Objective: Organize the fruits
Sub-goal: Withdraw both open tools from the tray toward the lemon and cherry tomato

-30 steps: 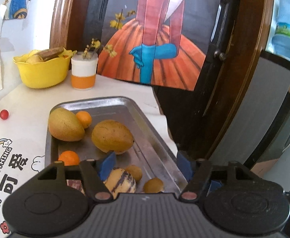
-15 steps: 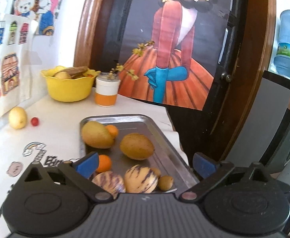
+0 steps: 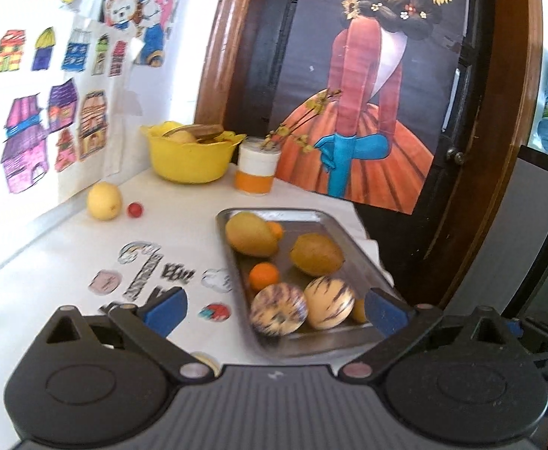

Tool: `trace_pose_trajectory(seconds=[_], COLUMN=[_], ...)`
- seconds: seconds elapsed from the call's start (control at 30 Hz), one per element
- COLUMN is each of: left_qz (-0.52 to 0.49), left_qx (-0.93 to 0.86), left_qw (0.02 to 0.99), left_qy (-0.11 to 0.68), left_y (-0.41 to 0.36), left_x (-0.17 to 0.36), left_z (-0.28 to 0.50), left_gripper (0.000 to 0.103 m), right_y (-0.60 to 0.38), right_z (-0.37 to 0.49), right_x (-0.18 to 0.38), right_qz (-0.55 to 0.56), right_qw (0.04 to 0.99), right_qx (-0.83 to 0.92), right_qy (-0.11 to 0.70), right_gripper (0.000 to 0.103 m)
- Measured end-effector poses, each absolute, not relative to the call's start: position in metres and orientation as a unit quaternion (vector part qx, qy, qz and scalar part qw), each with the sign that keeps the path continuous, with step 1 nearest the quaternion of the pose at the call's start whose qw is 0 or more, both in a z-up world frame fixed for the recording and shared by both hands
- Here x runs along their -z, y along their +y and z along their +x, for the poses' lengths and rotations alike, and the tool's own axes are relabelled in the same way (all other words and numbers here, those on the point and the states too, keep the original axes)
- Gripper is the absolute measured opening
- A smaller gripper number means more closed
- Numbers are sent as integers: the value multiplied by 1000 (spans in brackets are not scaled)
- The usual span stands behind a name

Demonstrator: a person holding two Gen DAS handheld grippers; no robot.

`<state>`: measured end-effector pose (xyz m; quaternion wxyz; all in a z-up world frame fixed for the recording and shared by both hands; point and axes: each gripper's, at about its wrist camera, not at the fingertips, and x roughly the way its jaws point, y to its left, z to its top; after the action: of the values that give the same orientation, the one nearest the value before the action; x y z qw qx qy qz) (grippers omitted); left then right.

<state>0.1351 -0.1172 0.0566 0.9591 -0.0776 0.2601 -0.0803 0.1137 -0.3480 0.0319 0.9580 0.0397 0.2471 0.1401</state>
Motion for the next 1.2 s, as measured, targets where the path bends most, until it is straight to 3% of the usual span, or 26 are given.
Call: trace_pose_trajectory(seconds=[0.57, 1.2], left_qz=[-90, -98], left_qx=[32, -30], left_qw=[949, 945], left_qy=[300, 312], left_y=[-53, 31], left_x=[-28, -39], left_z=[72, 42], left_gripper=[102, 102], right_y=[-309, -236], right_z=[65, 50], right_x=[-34, -58], right_qz=[28, 16], right_qw=[948, 925], right_qx=[-141, -194], right_qy=[285, 326], right_gripper=[102, 102])
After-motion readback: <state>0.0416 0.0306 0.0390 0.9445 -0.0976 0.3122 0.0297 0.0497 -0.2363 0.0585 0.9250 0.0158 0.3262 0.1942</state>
